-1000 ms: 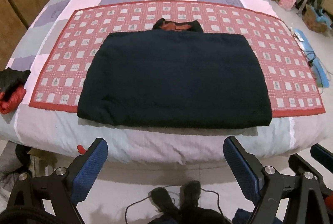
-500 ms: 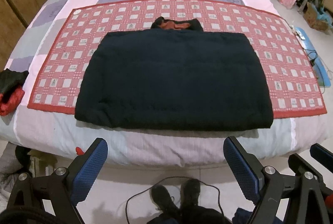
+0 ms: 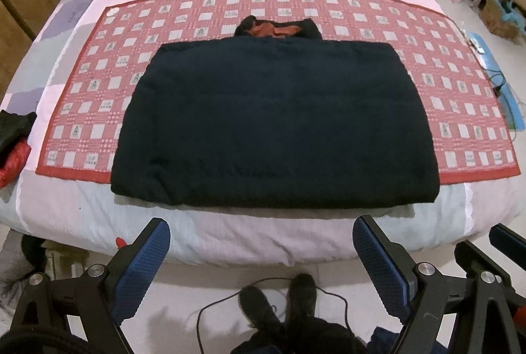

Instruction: Fold large clothes

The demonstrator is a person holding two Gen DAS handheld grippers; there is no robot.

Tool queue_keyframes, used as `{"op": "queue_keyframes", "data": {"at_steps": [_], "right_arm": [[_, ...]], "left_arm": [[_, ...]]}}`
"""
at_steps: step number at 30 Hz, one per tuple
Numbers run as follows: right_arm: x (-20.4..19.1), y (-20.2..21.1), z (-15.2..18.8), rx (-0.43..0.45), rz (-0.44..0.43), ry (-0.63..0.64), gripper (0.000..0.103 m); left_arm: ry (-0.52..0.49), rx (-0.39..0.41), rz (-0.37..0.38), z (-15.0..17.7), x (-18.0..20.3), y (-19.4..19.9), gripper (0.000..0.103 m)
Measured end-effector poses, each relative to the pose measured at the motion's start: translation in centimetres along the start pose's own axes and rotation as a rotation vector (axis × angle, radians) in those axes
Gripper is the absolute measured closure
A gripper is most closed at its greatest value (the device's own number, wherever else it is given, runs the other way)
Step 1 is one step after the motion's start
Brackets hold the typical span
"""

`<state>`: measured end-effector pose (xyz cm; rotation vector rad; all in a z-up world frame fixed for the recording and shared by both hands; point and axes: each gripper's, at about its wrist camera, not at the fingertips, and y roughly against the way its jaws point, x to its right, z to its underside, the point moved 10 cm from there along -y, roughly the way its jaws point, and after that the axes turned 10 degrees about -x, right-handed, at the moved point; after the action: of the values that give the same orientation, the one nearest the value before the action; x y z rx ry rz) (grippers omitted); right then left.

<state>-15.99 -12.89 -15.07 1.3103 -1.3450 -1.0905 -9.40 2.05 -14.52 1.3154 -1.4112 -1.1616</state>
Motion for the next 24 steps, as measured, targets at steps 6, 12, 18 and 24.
{"op": "queue_keyframes", "data": {"at_steps": [6,12,18,24], "right_arm": [[-0.2,-0.8,-0.7,-0.015,-0.009,0.007,0.063],[0.4,-1.4,-0.8,-0.028,-0.013,0.001,0.063],[0.8,-1.5,-0.7,-0.030,-0.015,-0.006,0.063],[1.1,-1.6,-0.7,-0.033,-0.016,-0.009,0.063]], "left_arm": [[0.001,-0.015,-0.001,-0.4,-0.3,-0.7,0.010],[-0.017,-0.027,-0.002,-0.4,0.1,-1.2,0.010],[-0.020,-0.027,-0.001,-0.5,0.2,-1.2,0.010],[-0.023,-0.030,-0.003,-0.6,0.5,-1.3,0.010]]}}
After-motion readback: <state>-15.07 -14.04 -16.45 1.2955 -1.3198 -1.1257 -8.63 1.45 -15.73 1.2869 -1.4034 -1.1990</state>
